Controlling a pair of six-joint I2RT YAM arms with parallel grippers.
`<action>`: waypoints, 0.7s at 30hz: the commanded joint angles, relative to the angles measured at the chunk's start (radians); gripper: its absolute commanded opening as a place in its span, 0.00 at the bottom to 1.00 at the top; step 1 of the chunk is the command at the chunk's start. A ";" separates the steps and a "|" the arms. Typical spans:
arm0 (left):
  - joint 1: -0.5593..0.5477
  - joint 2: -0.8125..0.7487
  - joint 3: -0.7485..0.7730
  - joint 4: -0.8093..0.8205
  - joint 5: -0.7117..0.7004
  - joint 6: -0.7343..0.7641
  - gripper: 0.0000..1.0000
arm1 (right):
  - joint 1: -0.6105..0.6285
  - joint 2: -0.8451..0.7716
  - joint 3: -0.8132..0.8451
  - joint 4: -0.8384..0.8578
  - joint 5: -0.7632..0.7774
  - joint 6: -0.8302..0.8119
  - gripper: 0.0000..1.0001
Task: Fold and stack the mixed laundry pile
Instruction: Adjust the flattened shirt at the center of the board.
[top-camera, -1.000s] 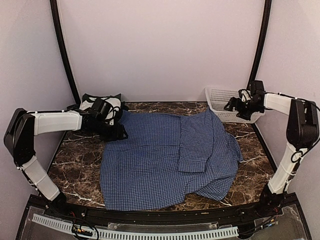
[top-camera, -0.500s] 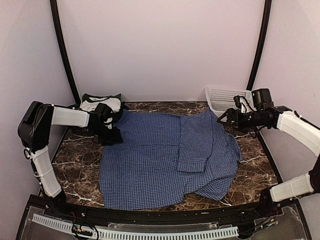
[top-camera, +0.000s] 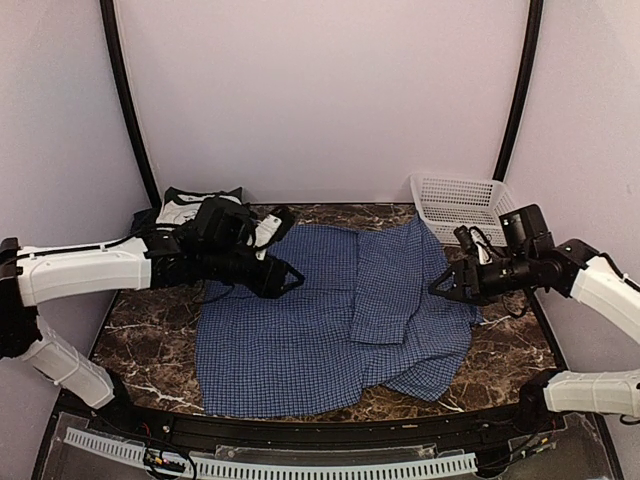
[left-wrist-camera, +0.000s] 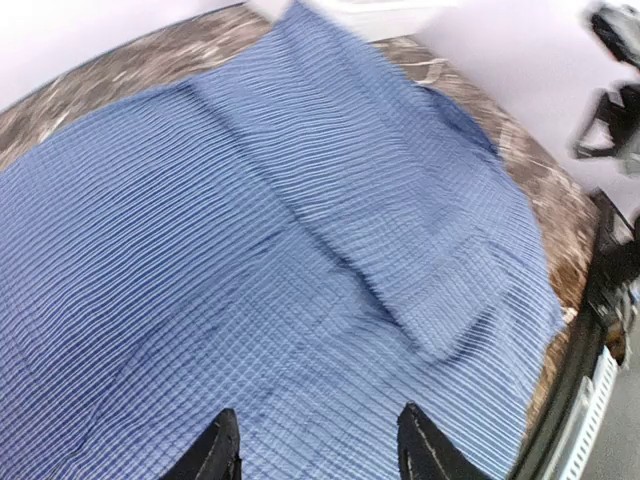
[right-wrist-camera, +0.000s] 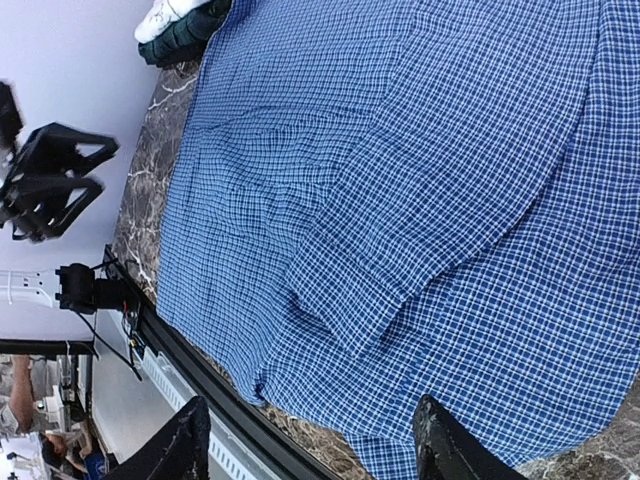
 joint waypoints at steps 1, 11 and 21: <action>-0.156 -0.117 -0.131 0.147 0.114 0.208 0.50 | 0.014 0.013 -0.032 0.009 -0.018 -0.006 0.63; -0.514 0.234 0.086 0.176 0.153 0.563 0.31 | 0.006 0.189 0.005 0.206 0.025 -0.004 0.50; -0.598 0.502 0.340 0.078 0.171 0.708 0.25 | -0.014 0.479 0.140 0.327 0.031 -0.079 0.39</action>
